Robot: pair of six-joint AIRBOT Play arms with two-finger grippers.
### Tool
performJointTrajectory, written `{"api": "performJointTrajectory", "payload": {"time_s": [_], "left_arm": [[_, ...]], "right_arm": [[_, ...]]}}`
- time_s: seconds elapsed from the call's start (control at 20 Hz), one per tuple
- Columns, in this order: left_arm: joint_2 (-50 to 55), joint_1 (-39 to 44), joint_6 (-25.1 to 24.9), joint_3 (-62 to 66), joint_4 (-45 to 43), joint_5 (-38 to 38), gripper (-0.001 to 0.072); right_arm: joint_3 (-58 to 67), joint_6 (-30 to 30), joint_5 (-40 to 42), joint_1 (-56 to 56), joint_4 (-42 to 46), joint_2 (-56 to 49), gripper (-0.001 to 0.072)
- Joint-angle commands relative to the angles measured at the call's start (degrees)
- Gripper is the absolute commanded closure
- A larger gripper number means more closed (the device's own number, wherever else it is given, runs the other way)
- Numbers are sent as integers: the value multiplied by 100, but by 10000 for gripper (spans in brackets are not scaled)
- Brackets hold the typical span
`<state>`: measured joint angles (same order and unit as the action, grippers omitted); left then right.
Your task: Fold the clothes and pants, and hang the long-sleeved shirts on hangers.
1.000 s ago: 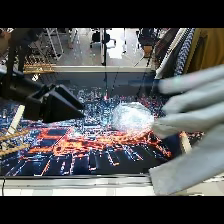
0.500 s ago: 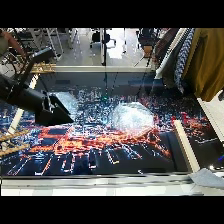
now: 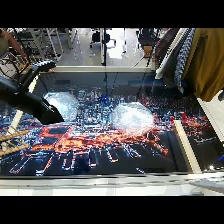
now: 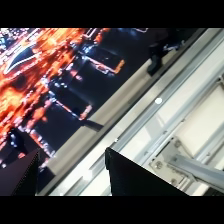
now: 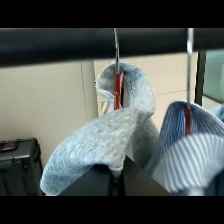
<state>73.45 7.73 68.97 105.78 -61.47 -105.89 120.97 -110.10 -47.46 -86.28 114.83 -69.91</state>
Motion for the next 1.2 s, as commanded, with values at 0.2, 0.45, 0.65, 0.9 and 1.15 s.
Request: {"api": "performJointTrajectory", "payload": {"time_s": [0.2, 0.45, 0.65, 0.9, 1.15], "left_arm": [[2, 4, 175, -15, 866, 107, 273], [-2, 2, 175, -15, 160, 105, 272], [-4, 2, 739, -13, -3390, 155, 272], [-4, -535, 988, -15, -5025, 369, 272], [-4, -1631, 1001, -15, -4996, 1062, 272]], "right_arm": [[-306, -352, -72, -140, -640, 236, 251], [-306, -81, 752, 20, -3897, 944, 166], [-308, 2243, -754, 1182, -6848, 1233, 166], [-1845, 3453, -3915, 4544, -7005, 1019, 438], [-3484, 3460, -3497, 6931, -5202, 918, 414]]}}
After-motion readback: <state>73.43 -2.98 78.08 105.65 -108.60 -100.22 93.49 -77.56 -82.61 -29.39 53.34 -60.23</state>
